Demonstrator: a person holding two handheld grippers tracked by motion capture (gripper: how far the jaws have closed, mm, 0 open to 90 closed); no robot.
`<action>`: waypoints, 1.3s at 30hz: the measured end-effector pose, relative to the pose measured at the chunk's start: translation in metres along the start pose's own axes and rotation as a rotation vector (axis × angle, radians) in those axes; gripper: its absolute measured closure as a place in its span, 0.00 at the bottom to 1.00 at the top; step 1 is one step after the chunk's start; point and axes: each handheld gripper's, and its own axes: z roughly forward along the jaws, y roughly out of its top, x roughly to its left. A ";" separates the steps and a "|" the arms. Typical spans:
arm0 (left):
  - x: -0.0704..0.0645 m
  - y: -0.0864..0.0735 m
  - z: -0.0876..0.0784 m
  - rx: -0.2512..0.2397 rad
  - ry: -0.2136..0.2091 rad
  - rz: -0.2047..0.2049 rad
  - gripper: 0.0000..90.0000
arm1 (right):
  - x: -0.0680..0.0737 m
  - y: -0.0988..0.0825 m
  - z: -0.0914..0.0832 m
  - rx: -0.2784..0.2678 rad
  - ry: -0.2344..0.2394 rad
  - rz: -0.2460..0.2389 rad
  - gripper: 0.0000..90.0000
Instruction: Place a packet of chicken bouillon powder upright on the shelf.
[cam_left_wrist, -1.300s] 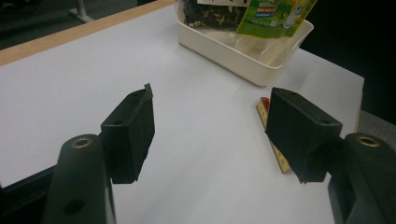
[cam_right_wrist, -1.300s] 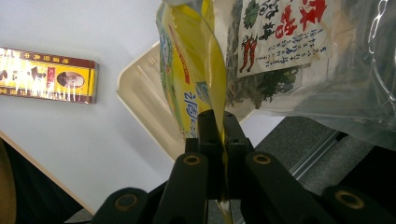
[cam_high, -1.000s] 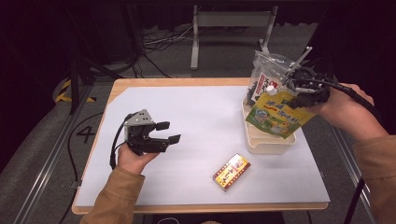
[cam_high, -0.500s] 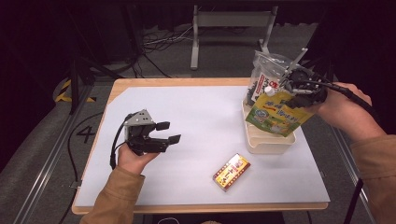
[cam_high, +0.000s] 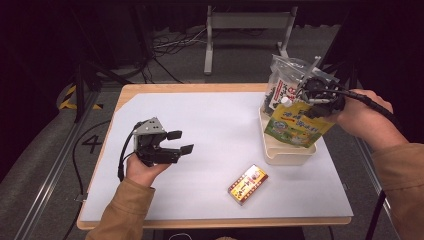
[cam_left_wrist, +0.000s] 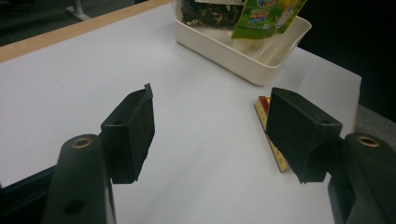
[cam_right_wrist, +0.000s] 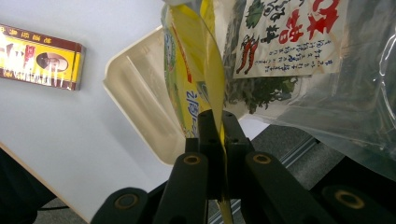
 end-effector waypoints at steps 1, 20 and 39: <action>0.000 0.000 0.000 -0.002 -0.002 -0.001 0.37 | 0.000 0.000 0.000 0.002 0.001 -0.006 1.00; 0.000 0.000 0.001 0.005 -0.005 -0.004 0.37 | 0.003 0.005 0.011 0.065 0.020 -0.059 1.00; -0.001 -0.001 0.006 0.030 -0.011 -0.007 0.34 | -0.001 0.013 0.037 0.077 0.053 -0.028 0.97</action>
